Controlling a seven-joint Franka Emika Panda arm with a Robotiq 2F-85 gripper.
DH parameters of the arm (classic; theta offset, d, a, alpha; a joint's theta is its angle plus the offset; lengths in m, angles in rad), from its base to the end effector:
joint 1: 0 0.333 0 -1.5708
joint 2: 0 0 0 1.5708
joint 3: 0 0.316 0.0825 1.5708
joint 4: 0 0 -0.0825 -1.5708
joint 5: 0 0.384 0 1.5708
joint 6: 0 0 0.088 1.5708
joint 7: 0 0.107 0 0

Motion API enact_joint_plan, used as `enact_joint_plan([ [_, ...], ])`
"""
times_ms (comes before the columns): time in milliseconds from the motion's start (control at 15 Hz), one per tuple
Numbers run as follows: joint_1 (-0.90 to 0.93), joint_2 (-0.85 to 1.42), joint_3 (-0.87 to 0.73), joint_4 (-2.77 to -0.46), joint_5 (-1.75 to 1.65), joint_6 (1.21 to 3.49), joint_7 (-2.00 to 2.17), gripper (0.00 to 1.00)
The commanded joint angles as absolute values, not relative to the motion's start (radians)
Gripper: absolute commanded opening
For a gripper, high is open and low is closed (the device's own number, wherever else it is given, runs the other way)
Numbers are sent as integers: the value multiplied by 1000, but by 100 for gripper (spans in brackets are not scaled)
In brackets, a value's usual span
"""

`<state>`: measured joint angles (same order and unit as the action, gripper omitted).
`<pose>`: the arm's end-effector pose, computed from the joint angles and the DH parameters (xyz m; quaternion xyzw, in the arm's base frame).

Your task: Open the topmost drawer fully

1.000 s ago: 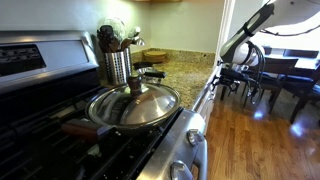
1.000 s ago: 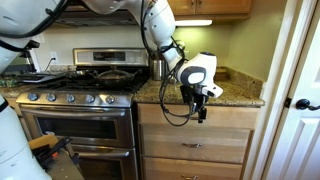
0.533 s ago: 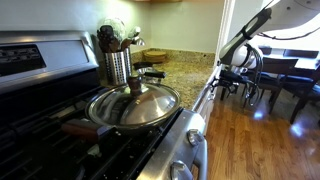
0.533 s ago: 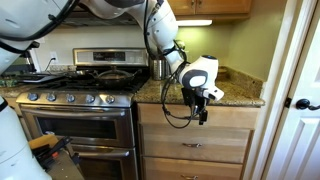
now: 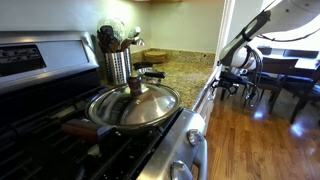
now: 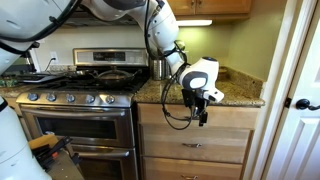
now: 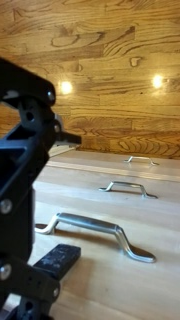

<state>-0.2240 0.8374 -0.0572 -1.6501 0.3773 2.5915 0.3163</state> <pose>0.6593 -0.1932 0.1316 -0.8983 0.4274 -0.0524 0.0869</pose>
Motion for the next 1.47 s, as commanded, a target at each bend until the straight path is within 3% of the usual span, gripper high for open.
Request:
enact_joint_plan([
  [0, -240, 877, -34, -1606, 406, 2579, 307, 100],
  [133, -254, 848, -19, -1645, 420, 2599, 275, 93],
  [467, -353, 743, 92, -1789, 508, 2725, 46, 100],
  [800, -464, 693, 209, -1891, 585, 2754, -134, 100],
  [1400, -438, 715, 173, -1872, 615, 2748, -103, 100],
])
